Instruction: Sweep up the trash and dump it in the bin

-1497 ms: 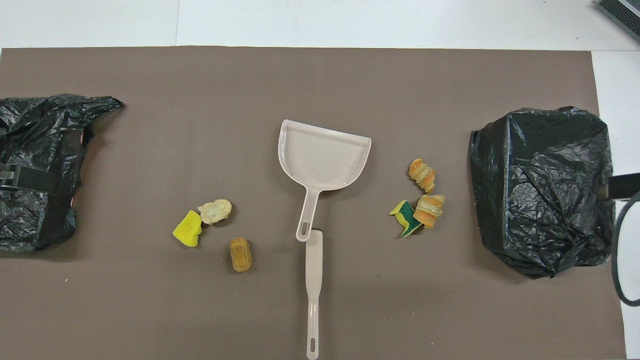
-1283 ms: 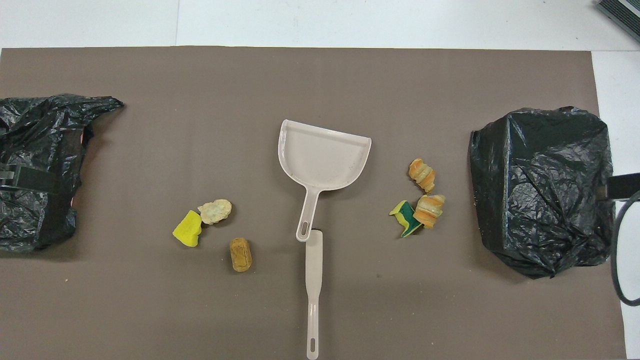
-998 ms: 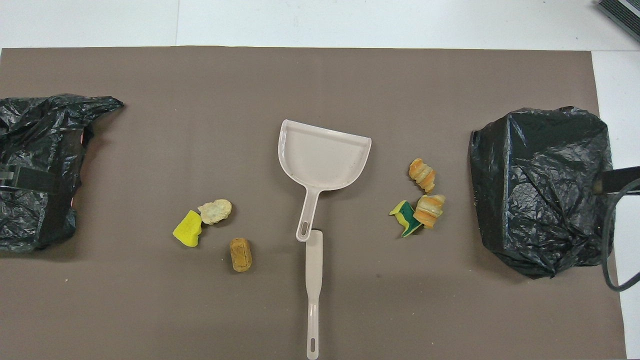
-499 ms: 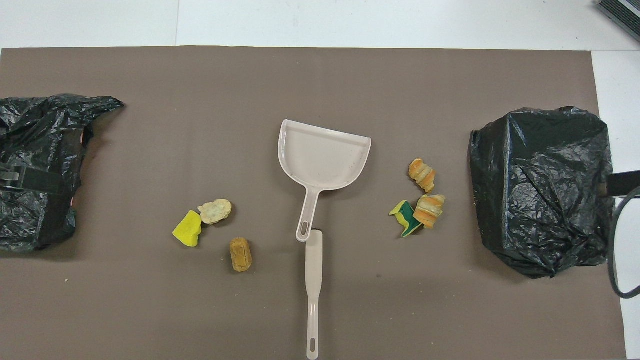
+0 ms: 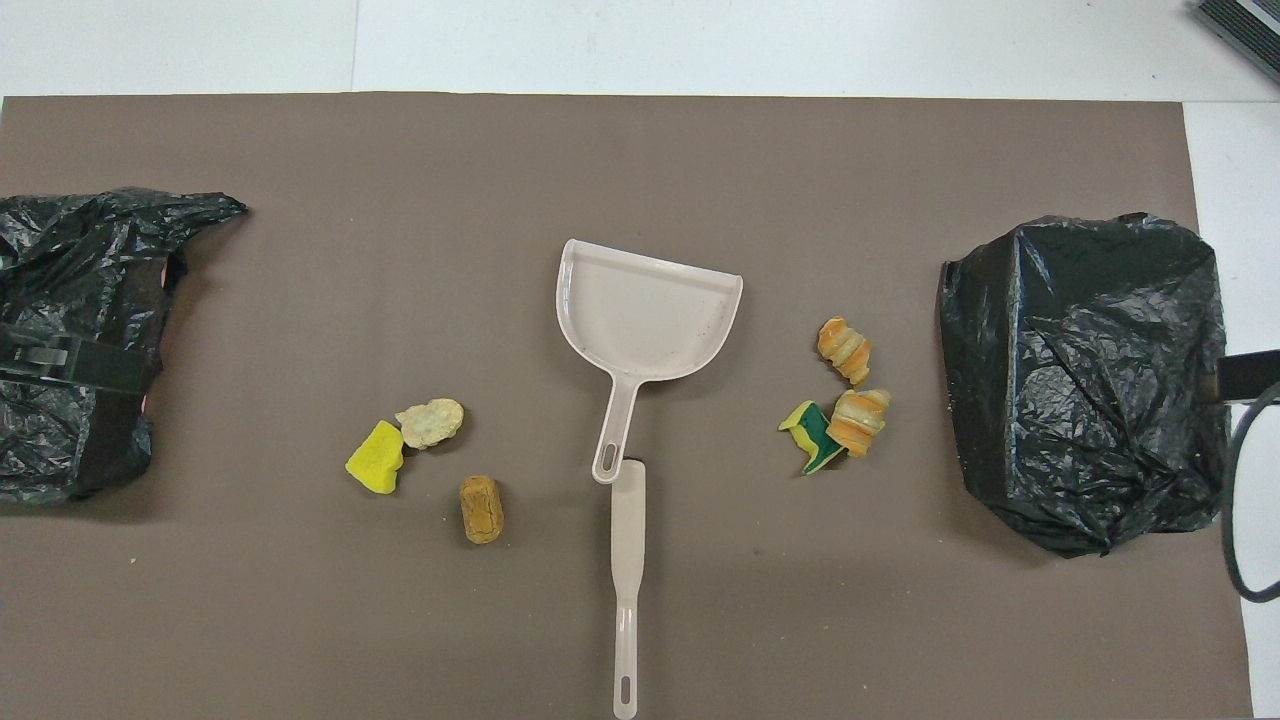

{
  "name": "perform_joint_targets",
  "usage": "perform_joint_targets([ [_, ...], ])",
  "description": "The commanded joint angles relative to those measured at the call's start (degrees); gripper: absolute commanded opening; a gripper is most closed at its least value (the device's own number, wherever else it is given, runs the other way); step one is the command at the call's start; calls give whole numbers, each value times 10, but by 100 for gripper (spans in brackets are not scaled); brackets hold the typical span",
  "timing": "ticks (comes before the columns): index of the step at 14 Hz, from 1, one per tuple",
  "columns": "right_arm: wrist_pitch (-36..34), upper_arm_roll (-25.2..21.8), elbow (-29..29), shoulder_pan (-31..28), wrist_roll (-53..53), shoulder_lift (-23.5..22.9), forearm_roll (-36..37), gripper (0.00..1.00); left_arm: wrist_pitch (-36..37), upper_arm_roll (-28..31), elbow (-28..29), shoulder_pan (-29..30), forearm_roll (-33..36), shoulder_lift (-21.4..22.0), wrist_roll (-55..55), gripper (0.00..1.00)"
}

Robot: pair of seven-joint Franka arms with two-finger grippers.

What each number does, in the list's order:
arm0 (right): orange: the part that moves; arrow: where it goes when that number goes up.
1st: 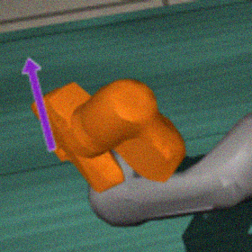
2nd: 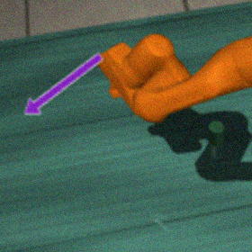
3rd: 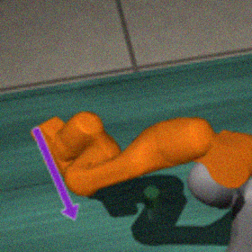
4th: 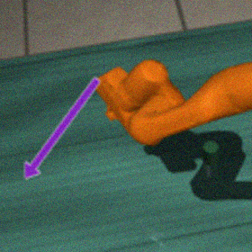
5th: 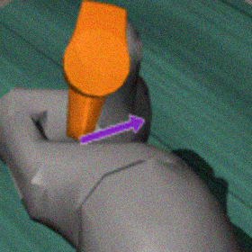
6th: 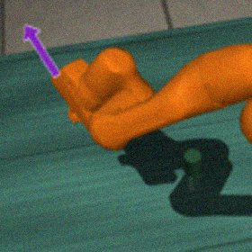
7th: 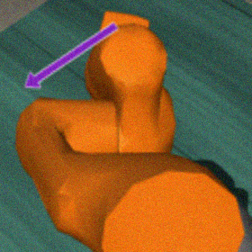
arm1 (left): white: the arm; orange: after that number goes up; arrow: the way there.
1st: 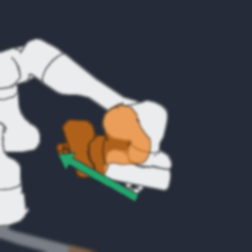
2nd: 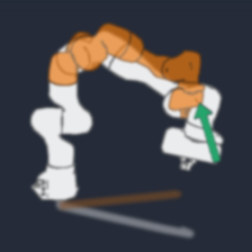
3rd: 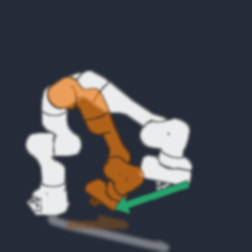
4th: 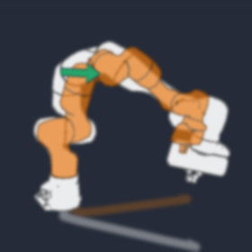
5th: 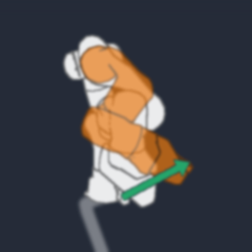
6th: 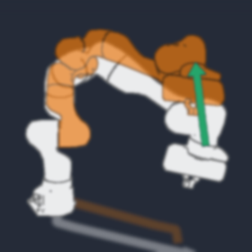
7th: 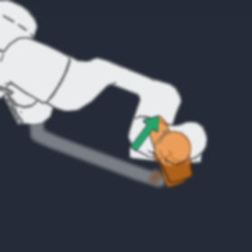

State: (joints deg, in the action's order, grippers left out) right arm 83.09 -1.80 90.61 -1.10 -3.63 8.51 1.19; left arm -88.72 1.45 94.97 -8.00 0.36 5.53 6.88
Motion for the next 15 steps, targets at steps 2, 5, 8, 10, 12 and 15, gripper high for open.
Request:
perform_joint_targets([
  [2,1,1,15,-6,10,12,-3,100,10,7,24,-52,-6,17,1,100],
  [5,9,0,14,-7,9,9,-2,100,7,7,37,-101,-6,18,-6,100],
  [8,6,1,15,-7,11,11,-2,100,-3,7,77,-152,-9,26,-32,100],
  [10,5,1,15,-7,10,11,-2,100,-41,7,122,-191,-9,41,-77,100],
  [12,9,1,15,-7,10,10,-2,100,-93,7,173,-227,-16,60,-114,100],
  [15,5,0,17,-7,11,12,-2,100,-136,7,212,-291,-19,61,-185,100],
])
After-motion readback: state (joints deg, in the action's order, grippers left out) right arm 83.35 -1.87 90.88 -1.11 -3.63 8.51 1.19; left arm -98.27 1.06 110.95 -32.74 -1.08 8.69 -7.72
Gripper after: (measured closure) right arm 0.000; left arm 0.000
